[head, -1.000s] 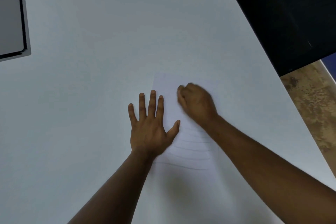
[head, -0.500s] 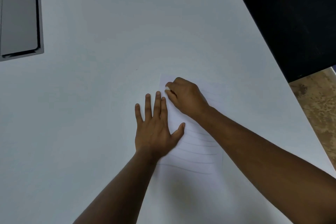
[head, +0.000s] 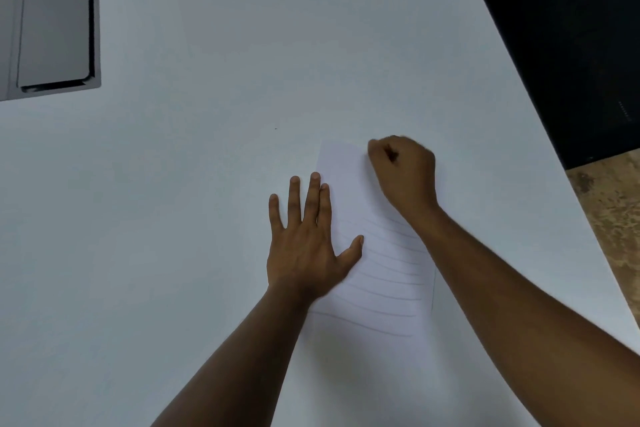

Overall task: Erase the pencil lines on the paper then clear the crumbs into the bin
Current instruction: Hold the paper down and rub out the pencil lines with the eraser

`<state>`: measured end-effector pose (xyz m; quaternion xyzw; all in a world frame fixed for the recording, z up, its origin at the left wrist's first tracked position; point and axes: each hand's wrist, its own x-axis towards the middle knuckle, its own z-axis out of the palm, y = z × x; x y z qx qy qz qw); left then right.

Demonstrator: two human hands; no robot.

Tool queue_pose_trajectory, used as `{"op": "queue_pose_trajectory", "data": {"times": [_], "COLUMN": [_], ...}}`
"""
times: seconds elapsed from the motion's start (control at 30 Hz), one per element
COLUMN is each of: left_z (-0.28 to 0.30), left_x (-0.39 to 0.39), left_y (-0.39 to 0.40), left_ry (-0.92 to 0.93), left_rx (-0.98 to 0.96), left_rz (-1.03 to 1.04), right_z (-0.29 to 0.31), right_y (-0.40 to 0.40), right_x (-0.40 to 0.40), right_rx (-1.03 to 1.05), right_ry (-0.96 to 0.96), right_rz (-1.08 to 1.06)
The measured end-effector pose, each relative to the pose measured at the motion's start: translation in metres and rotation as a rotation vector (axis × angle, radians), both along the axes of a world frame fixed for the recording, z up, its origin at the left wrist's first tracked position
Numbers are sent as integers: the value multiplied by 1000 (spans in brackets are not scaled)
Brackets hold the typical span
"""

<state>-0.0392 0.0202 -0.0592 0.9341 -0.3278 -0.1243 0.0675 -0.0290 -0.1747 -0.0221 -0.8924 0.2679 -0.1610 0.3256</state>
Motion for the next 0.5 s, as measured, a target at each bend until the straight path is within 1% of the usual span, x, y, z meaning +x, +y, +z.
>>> {"op": "queue_pose_trajectory", "data": {"times": [0.07, 0.13, 0.23, 0.33, 0.4, 0.47, 0.5], "left_z": [-1, -1, -2, -1, -1, -1, -1], "left_x": [0, 0, 0, 0, 0, 0, 0], "left_y": [1, 1, 0, -1, -1, 0, 0], "left_ry": [-5, -10, -11, -12, -14, -17, -20], "left_rx": [-4, -4, 13, 10, -3, -7, -14], "left_rz": [0, -1, -3, -7, -7, -5, -5], "right_z": [0, -2, -1, 7, 12, 17, 19], "right_y": [14, 27, 35, 23, 6, -4, -4], "right_x": [-21, -35, -45, -47, -48, -51, -54], "right_rx": [81, 145, 97, 139, 204, 251, 234], "right_ry": [23, 36, 33, 53, 121, 183, 195], "right_rz": [-25, 0, 55, -13, -52, -18, 21]}}
